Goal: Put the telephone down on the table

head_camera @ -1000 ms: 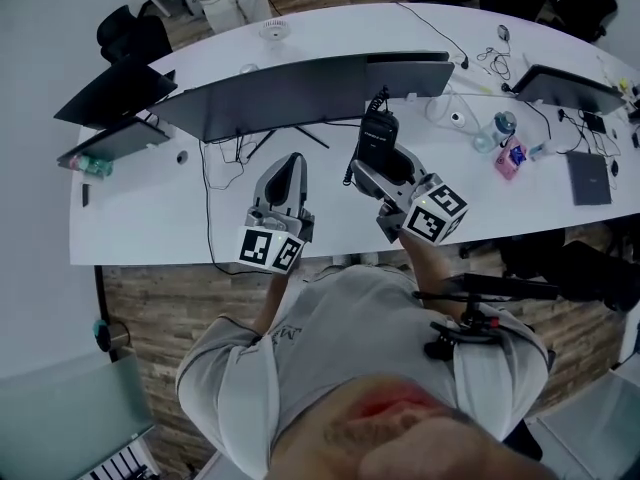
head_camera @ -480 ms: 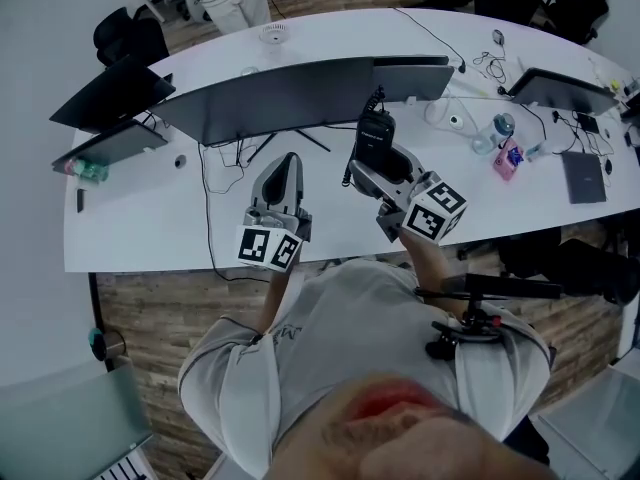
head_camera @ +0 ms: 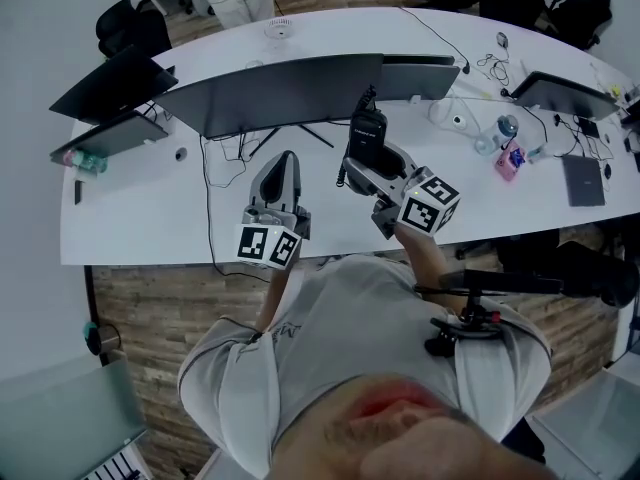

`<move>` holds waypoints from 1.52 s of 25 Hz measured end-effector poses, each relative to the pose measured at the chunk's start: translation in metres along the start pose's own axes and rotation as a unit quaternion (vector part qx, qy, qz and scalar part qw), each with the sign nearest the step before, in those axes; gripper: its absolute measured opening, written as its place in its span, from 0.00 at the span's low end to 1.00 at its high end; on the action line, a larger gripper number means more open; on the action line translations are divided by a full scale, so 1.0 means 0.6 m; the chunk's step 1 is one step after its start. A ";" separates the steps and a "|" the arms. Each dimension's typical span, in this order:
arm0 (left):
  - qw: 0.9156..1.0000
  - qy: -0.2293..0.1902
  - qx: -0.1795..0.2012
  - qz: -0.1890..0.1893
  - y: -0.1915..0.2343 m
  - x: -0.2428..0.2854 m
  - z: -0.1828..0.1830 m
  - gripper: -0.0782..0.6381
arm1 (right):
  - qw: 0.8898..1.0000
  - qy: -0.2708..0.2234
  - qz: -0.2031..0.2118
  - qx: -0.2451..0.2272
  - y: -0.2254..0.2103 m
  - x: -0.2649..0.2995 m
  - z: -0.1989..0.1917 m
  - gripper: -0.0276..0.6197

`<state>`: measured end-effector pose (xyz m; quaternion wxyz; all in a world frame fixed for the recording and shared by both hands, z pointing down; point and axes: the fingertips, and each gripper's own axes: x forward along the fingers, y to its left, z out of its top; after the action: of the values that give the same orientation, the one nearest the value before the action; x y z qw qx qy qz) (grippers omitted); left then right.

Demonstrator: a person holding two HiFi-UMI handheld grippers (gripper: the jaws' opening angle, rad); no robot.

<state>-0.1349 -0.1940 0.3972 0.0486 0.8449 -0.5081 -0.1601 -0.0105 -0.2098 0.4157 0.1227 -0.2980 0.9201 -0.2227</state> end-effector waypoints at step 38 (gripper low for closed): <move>1.000 0.024 -0.001 -0.005 0.011 0.003 -0.018 0.12 | 0.915 0.291 -0.080 0.267 -0.211 0.020 -0.586 0.49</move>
<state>-0.1363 -0.1999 0.4084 0.0611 0.8511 -0.5020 -0.1408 -0.0835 -0.1906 0.7817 -0.0932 -0.2487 0.7948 -0.5457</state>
